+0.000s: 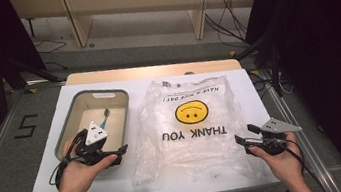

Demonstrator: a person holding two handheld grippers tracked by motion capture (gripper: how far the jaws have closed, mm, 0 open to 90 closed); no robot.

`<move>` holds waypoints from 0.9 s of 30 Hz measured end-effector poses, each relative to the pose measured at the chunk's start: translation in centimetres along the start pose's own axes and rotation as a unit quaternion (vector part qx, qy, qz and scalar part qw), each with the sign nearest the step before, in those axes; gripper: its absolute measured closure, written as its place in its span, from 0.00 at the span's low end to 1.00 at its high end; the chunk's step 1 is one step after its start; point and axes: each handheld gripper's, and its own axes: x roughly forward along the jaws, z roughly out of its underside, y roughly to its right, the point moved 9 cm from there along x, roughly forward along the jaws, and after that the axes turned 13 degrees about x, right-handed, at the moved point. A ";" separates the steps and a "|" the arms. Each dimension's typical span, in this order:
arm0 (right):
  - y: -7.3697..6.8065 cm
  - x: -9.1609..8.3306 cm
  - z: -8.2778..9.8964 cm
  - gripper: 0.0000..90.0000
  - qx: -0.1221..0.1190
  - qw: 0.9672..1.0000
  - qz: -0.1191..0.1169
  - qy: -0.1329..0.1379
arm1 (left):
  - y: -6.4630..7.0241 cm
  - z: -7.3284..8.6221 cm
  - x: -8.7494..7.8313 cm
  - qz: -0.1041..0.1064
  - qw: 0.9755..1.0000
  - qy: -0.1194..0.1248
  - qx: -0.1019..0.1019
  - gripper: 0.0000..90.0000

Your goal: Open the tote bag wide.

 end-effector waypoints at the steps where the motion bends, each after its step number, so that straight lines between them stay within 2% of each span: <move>1: 0.0 0.0 0.0 0.38 0.000 1.000 0.000 0.000 | 0.1 -0.1 0.0 0.002 1.000 0.001 0.000 0.26; 8: 0.1 0.1 0.1 0.38 0.000 1.000 0.003 -0.005 | 1.8 -1.2 0.1 0.013 1.000 0.009 0.017 0.27; 14: 0.6 -0.1 -0.2 0.38 0.005 1.000 0.017 -0.012 | 5.0 -3.4 0.7 0.037 0.997 0.016 0.059 0.30; 16: 0.5 -0.2 -0.2 0.39 0.004 1.000 0.018 -0.017 | 6.2 -3.6 1.2 0.054 0.996 0.007 0.073 0.30; 19: 0.3 0.0 0.1 0.39 0.003 0.999 0.015 -0.032 | 7.4 -3.0 2.5 0.072 0.993 -0.028 0.088 0.29; 20: 0.2 0.1 0.5 0.39 -0.001 0.999 0.012 -0.048 | 7.7 -2.8 2.9 0.076 0.992 -0.038 0.092 0.29; 21: 0.2 0.1 0.5 0.39 -0.001 0.999 0.012 -0.048 | 8.0 -2.6 3.3 0.081 0.991 -0.050 0.097 0.29; 22: 0.4 0.2 1.1 0.39 -0.003 0.997 0.021 -0.072 | 8.3 -2.3 3.6 0.086 0.989 -0.062 0.101 0.28; 23: 0.4 0.2 1.1 0.39 -0.003 0.997 0.021 -0.072 | 8.6 -2.1 3.9 0.091 0.988 -0.072 0.105 0.28; 24: 0.5 0.3 1.9 0.39 -0.002 0.995 0.025 -0.098 | 9.0 -2.0 4.1 0.097 0.986 -0.079 0.108 0.27; 27: 1.0 0.2 2.9 0.42 0.011 0.991 0.036 -0.131 | 10.1 -1.8 4.9 0.114 0.981 -0.094 0.122 0.27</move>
